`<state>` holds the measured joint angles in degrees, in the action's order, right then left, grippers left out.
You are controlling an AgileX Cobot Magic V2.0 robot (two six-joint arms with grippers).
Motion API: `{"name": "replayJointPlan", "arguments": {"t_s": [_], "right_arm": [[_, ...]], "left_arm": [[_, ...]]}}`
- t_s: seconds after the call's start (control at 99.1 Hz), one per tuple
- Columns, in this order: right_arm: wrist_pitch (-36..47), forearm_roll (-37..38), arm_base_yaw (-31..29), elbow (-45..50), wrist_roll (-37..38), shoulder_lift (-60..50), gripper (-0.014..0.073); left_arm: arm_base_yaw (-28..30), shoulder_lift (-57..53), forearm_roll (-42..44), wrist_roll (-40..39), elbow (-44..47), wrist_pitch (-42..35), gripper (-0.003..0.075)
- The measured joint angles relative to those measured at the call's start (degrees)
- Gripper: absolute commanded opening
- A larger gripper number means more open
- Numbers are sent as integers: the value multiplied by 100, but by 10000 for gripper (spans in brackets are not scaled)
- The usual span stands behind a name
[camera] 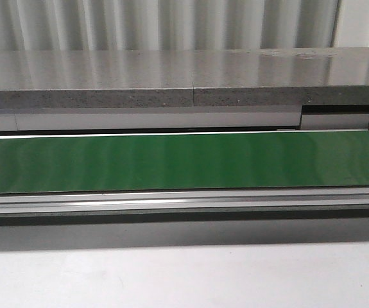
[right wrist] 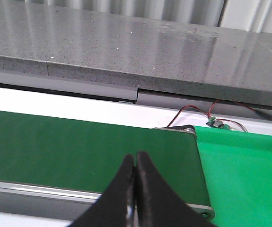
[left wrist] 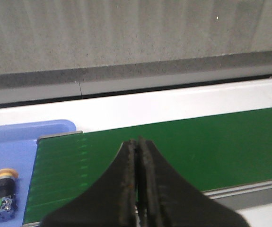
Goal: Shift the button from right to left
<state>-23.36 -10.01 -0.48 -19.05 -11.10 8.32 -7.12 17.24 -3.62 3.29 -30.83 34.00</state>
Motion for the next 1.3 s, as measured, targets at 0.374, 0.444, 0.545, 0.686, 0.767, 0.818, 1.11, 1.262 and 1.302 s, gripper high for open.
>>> {"name": "replayJointPlan", "arguments": {"t_s": [0.374, 0.444, 0.545, 0.686, 0.767, 0.818, 1.11, 1.262, 1.302], "right_arm": [[0, 0, 0, 0, 0, 0, -66], [0, 0, 0, 0, 0, 0, -66], [0, 0, 0, 0, 0, 0, -66], [0, 0, 0, 0, 0, 0, -66], [0, 0, 0, 0, 0, 0, -66], [0, 0, 0, 0, 0, 0, -66], [2, 0, 0, 0, 0, 0, -66], [2, 0, 0, 0, 0, 0, -66], [2, 0, 0, 0, 0, 0, -66]], "left_arm": [[0, -1652, 17, 0, 949, -384, -20], [0, -1751, 73, 0, 1208, -650, -20], [0, -1751, 106, 0, 1612, -1149, -20], [0, -1751, 119, 0, 2219, -1929, -20], [59, -1751, 119, 0, 2592, -2332, -20], [104, -1751, 119, 0, 2814, -2555, -20], [150, -1751, 119, 0, 3101, -2787, -20], [150, -1751, 122, 0, 3101, -2784, -20], [150, -1751, 122, 0, 3101, -2784, -20]]}}
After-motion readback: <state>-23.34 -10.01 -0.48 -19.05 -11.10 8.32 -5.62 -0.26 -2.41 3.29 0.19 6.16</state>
